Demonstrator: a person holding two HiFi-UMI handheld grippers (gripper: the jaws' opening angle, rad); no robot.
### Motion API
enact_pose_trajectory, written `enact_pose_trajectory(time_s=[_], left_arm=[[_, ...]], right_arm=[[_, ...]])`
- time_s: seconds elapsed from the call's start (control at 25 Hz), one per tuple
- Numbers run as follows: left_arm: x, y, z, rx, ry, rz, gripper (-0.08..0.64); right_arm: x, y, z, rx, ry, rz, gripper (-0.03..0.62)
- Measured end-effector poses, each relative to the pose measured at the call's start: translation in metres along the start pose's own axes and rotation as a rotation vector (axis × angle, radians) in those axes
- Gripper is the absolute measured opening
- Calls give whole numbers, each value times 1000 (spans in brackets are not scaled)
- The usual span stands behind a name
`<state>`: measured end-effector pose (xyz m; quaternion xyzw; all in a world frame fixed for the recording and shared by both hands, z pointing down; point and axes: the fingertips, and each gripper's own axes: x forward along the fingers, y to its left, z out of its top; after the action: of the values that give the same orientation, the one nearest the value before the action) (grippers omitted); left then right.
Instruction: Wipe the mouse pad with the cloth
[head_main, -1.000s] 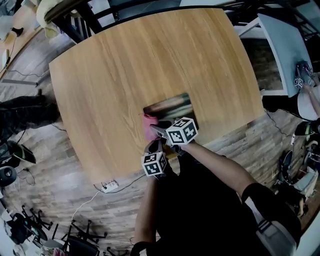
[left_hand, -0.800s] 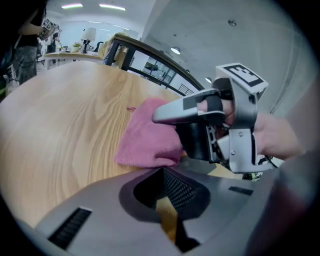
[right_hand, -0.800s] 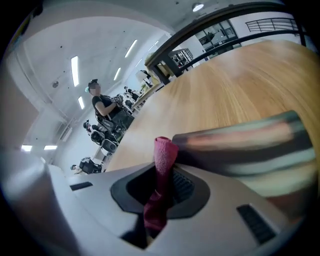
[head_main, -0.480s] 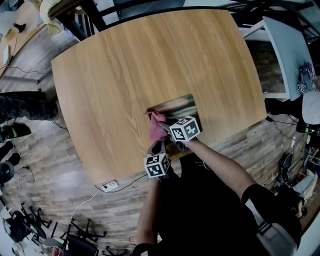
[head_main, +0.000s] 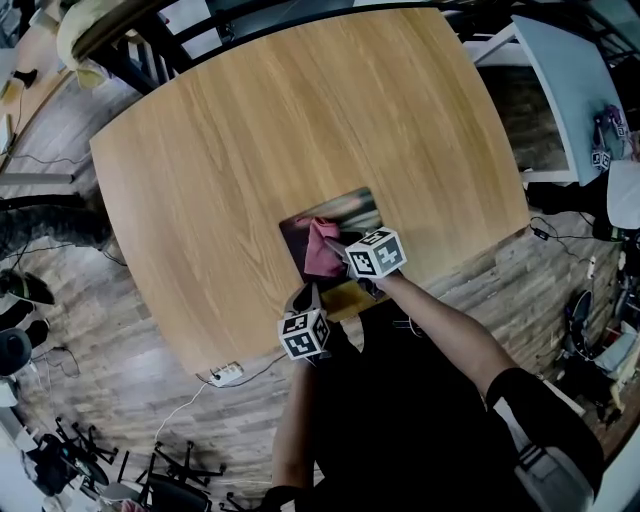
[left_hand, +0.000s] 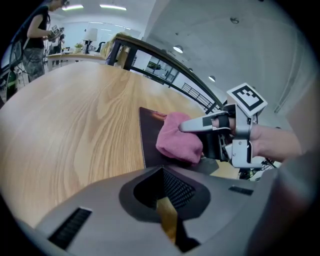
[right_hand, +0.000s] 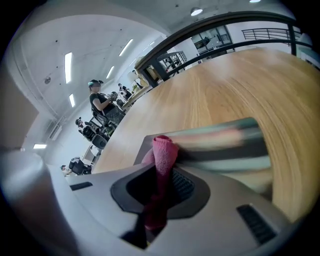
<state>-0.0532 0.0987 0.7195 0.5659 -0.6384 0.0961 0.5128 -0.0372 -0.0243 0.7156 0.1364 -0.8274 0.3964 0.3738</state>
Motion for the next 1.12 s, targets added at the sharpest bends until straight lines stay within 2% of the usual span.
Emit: enact_pose_trajectory(time_s=[0.4, 0.68, 1.12], left_arm=[[-3, 3, -2, -14, 7, 32, 23], [-4, 8, -2, 24, 16, 62, 23], [-5, 4, -1, 54, 55, 61, 23]], right_arm=[[-40, -51, -2, 48, -41, -68, 63], [-68, -88, -8, 87, -69, -127, 64], [-106, -132, -19, 158, -115, -229, 63]])
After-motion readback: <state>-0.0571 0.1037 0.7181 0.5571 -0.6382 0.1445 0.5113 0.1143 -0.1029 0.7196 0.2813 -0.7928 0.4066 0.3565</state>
